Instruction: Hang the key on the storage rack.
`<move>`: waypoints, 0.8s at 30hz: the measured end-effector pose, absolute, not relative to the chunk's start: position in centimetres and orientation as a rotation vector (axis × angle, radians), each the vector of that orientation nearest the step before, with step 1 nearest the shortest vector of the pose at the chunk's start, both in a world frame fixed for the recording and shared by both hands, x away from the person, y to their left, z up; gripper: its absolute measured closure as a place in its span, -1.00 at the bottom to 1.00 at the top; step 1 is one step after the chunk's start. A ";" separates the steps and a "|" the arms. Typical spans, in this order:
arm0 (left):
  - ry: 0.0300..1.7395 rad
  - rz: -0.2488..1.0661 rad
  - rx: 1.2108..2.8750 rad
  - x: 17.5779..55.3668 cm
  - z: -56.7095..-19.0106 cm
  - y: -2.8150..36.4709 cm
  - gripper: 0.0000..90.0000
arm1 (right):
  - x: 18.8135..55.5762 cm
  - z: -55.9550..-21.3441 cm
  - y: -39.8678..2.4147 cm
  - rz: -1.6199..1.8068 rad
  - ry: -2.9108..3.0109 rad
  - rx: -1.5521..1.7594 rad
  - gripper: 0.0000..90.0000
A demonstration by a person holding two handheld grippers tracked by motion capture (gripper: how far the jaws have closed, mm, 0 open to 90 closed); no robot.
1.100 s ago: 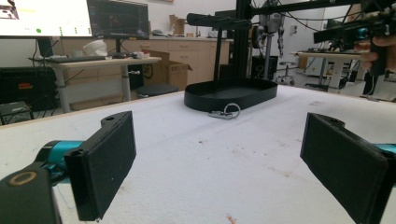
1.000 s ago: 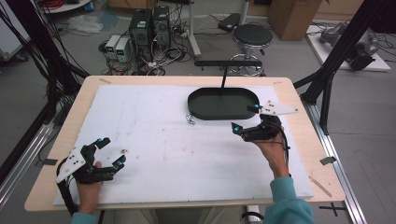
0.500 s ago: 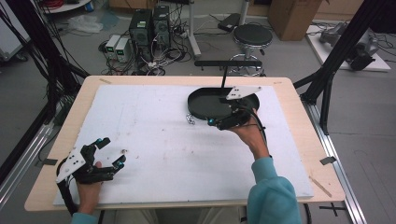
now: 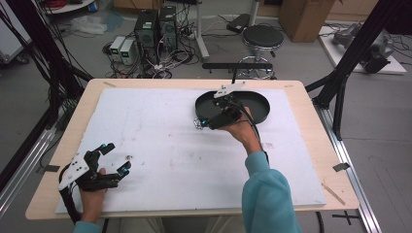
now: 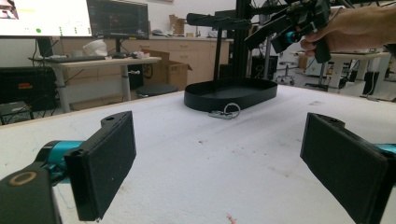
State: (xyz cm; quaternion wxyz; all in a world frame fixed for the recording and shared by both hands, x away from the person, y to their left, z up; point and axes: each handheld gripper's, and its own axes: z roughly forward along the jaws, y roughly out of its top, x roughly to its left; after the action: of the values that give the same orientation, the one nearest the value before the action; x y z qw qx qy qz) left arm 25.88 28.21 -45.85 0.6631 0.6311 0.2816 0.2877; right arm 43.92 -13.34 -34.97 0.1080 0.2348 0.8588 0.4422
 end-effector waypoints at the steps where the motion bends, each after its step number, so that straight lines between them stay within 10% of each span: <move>1: 0.637 0.650 1.426 25.9 -45.8 28.2 -0.76 | 44.1 -35.1 -13.1 1.287 2.534 0.700 -0.89; 24: 0.638 0.649 1.427 25.9 -45.8 28.2 -0.76 | 45.9 -38.6 -10.8 1.059 2.660 0.752 -0.62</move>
State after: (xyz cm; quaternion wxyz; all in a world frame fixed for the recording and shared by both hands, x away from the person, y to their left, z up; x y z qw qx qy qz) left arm 25.89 28.22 -45.84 0.6627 0.6313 0.2822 0.2873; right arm 45.87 -10.78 -38.59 0.0903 0.2529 0.8949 0.3564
